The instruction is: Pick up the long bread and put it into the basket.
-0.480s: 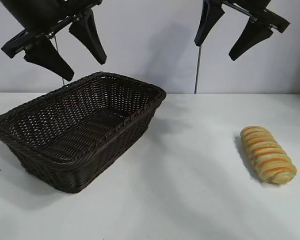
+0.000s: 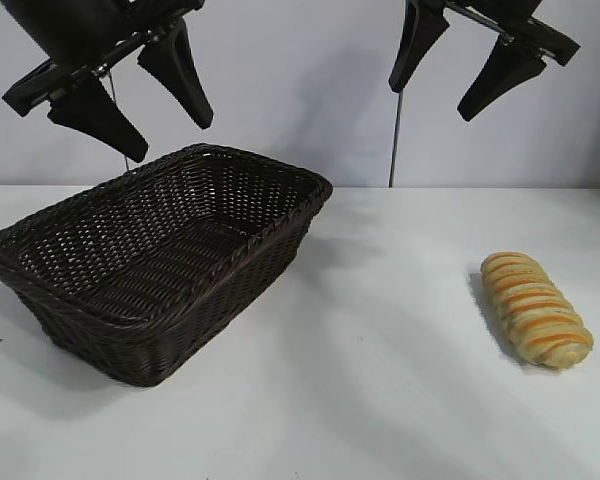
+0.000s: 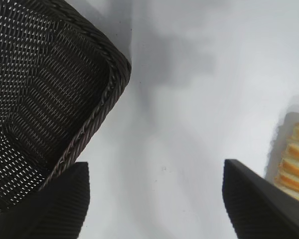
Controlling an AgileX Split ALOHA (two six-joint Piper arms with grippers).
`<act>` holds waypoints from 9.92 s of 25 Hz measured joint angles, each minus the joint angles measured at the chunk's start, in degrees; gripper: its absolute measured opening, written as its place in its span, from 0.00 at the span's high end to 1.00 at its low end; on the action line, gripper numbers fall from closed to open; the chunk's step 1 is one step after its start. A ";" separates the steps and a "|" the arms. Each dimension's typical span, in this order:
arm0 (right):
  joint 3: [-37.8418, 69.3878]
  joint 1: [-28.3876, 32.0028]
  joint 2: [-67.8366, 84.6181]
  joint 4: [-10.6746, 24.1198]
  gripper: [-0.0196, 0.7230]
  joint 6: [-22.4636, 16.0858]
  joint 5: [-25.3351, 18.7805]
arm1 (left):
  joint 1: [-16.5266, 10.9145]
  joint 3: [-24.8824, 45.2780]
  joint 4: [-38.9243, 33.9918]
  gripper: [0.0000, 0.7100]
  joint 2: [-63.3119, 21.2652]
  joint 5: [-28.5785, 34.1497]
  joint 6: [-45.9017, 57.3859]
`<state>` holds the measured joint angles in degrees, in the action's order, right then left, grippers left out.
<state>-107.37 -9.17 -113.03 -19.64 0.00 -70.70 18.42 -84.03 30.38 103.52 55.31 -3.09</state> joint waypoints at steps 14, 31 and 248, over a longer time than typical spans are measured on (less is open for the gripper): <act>0.00 0.00 0.00 0.00 0.25 0.00 0.00 | 0.00 0.00 0.00 0.33 0.00 -0.05 0.00; 0.00 0.00 0.00 0.00 0.25 0.00 -0.07 | 0.00 0.00 0.00 0.33 0.00 2.94 5.40; 0.00 0.00 0.00 0.13 0.25 0.00 -0.07 | -6.10 -7.81 -6.82 0.32 9.72 10.88 -4.74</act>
<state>-107.37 -9.17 -113.03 -19.50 0.00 -70.77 12.33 -91.84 23.57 113.23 66.19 -7.83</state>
